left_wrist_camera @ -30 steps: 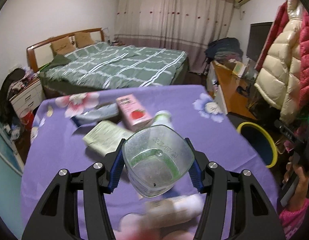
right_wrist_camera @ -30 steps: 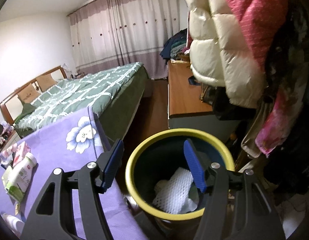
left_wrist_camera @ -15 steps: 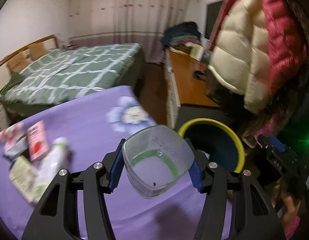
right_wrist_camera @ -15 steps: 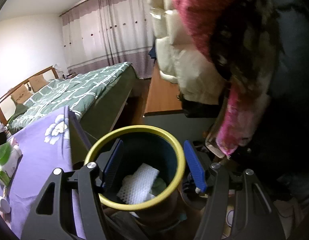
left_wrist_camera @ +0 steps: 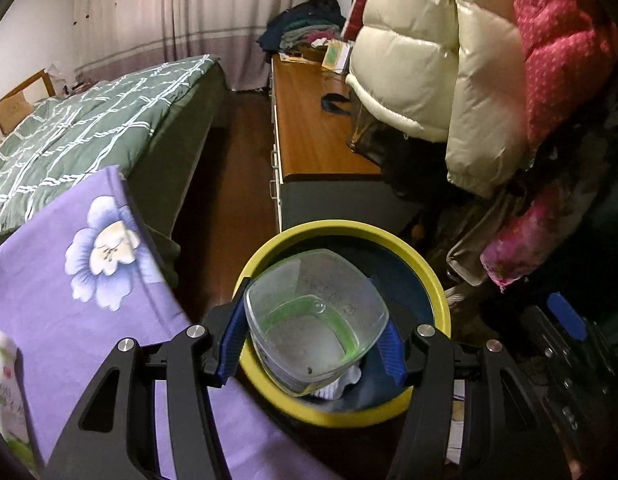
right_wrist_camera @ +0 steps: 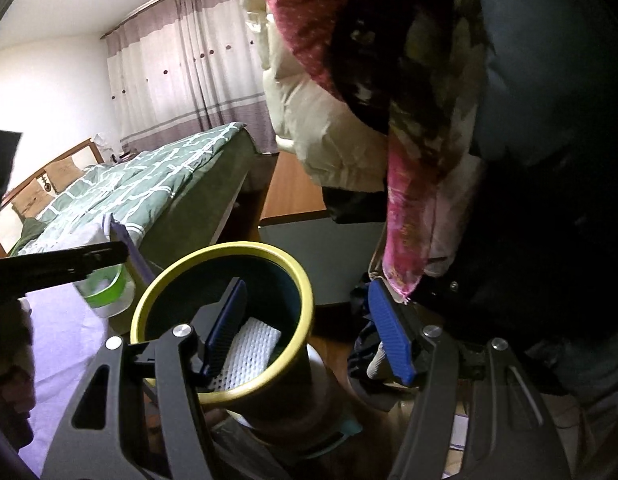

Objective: Collect trash
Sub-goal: 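Carry the clear cup over the bin and open the left gripper, then move the right gripper to the white pill bottle on the table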

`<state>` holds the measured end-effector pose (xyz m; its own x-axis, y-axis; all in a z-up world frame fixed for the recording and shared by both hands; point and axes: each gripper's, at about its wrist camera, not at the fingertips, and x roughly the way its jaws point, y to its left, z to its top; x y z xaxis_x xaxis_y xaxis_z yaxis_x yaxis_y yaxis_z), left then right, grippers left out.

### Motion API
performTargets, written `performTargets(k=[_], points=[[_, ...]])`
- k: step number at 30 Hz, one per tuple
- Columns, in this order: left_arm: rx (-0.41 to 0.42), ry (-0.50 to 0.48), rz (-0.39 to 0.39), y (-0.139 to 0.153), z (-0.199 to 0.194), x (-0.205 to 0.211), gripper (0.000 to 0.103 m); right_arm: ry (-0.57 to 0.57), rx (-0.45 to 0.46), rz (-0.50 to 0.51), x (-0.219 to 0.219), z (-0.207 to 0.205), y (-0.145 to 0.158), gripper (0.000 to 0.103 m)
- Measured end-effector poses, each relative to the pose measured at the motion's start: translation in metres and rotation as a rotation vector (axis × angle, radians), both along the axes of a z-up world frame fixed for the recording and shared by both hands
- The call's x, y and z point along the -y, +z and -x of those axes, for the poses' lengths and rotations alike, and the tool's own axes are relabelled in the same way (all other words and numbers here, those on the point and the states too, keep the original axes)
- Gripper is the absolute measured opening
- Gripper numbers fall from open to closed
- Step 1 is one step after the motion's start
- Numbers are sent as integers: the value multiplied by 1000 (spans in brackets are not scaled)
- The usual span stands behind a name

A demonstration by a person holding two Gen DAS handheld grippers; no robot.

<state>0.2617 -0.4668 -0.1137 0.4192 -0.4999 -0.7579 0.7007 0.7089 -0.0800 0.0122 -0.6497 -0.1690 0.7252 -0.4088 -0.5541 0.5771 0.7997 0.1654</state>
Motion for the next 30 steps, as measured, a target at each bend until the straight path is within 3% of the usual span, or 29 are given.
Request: performTargets(k=[4, 6, 7, 12, 19, 30], points=[[-2, -12, -8, -4, -4, 10, 56, -4, -6, -4, 2, -1, -2, 61], [13, -1, -13, -3, -4, 13, 71, -3, -10, -3, 1, -3, -2, 61], [29, 7, -3, 0, -3, 11, 83, -2, -11, -2, 0, -3, -2, 61], [78, 35, 45, 24, 7, -18, 85, 6, -14, 2, -5, -6, 0, 61], [115, 138, 120, 56, 19, -104, 98, 26, -8, 8, -17, -9, 4, 64], [248, 386, 129, 87, 29, -270, 98, 107, -2, 30, -61, -30, 16, 65]])
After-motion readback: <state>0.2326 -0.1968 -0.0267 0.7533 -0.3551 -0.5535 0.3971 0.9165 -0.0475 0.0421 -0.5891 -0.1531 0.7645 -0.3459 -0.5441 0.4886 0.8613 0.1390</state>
